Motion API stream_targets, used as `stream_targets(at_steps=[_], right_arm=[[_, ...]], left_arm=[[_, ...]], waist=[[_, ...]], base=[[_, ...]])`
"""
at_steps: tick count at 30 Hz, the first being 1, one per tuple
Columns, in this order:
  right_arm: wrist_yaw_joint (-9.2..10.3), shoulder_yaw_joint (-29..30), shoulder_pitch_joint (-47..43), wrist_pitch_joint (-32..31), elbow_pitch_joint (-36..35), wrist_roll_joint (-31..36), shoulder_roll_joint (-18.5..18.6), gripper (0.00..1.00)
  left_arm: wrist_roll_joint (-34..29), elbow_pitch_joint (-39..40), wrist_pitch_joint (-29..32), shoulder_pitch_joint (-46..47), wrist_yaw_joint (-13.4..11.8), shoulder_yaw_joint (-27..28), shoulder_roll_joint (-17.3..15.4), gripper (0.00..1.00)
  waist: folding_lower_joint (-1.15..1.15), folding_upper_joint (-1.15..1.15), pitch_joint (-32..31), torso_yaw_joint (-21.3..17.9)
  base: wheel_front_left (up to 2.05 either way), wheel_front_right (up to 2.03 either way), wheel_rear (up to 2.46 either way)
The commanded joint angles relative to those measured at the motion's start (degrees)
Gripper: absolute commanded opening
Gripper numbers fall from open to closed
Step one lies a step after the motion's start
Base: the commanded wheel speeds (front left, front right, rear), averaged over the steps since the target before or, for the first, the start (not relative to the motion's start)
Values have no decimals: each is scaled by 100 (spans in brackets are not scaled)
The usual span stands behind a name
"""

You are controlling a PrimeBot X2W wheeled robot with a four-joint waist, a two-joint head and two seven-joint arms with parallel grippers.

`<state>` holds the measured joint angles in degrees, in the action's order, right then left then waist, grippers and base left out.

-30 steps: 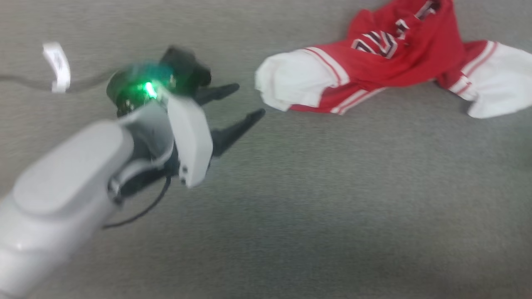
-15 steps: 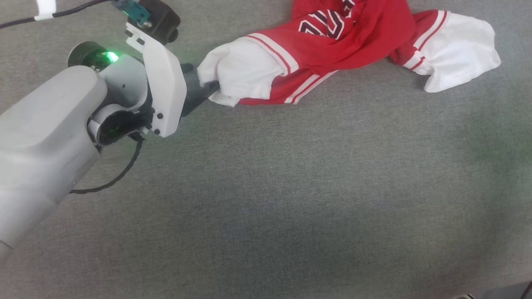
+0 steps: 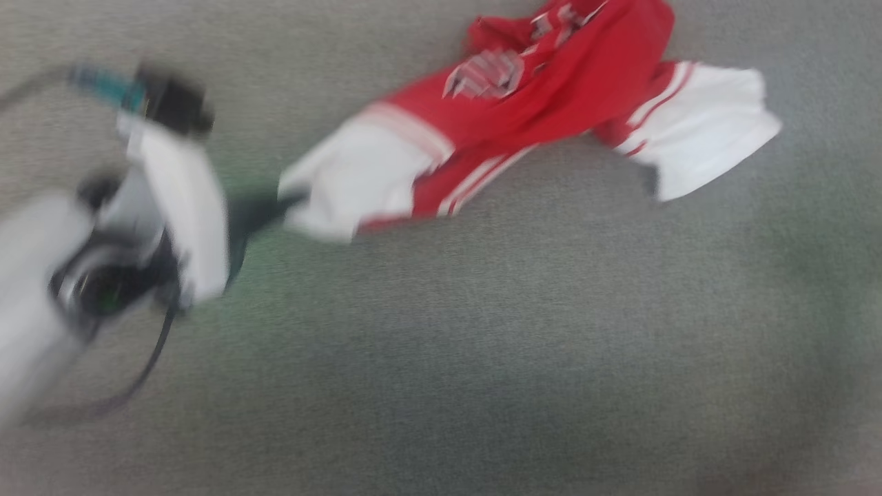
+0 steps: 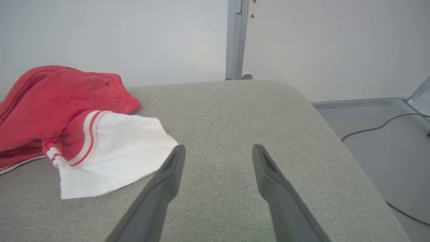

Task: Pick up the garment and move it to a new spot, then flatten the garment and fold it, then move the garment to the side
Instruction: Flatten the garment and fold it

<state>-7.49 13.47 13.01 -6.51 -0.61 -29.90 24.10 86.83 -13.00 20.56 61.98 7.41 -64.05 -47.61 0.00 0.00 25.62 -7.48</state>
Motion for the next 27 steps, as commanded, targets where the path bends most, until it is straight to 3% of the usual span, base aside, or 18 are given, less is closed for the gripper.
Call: stream_targets(at_steps=[1, 5, 9, 10, 11, 12, 15, 19, 24, 25, 26, 27], right_arm=[[-1, 24, -60, 1, -21, 11, -17, 100], [-1, 25, -97, -57, -57, 1, -27, 100], [-1, 39, -94, -79, -75, -23, 6, 100], [-1, 31, -77, -85, -84, -23, 9, 100], [-1, 20, -56, -92, -94, -24, 10, 100], [-1, 11, -33, -86, -101, -27, 7, 100], [-1, -17, -12, -86, -111, -33, -3, 100], [-1, -40, -6, -41, -106, -43, -51, 100], [-1, -145, 69, 31, -57, -70, -130, 100], [-2, -225, 146, 64, -23, -82, -172, 100], [-2, -225, 146, 64, -23, -82, -172, 100], [-1, -287, 190, 74, -14, -88, -187, 100]], left_arm=[[156, 149, 34, -200, 10, -27, -114, 0], [568, 970, 114, -918, 10, -134, -910, 0], [543, 1262, -5, -1219, -8, -184, -1419, 0], [353, 1217, -94, -1171, -54, -171, -1491, 30], [188, 1180, -170, -1113, -75, -164, -1518, 82], [91, 1141, -275, -1043, -118, -107, -1527, 100], [-164, 1109, -492, -721, -169, 115, -1564, 100], [-472, 1288, -185, -102, -184, 269, -1457, 100], [-472, 1185, 521, 748, -122, 273, -574, 100], [-418, 881, 758, 1088, -108, 267, -109, 100], [-418, 881, 758, 1088, -108, 267, -109, 100], [-384, 692, 869, 1249, -103, 267, 121, 100]], waist=[[0, 0, -77, 86], [0, 0, -129, 165], [0, 0, -131, 226], [0, 0, -128, 231], [0, 0, -125, 233], [0, 0, -124, 232], [0, 0, -113, 203], [0, 0, -61, 112], [0, 0, 71, -24], [0, 0, 151, -121], [0, 0, 151, -121], [0, 0, 200, -184]], base=[[0, 0, 0], [0, 0, 0], [0, 0, 0], [0, 0, 0], [0, 0, 0], [0, 0, 0], [0, 0, 0], [0, 0, 0], [0, 0, 0], [0, 0, 0], [0, 0, 0], [0, 0, 0]])
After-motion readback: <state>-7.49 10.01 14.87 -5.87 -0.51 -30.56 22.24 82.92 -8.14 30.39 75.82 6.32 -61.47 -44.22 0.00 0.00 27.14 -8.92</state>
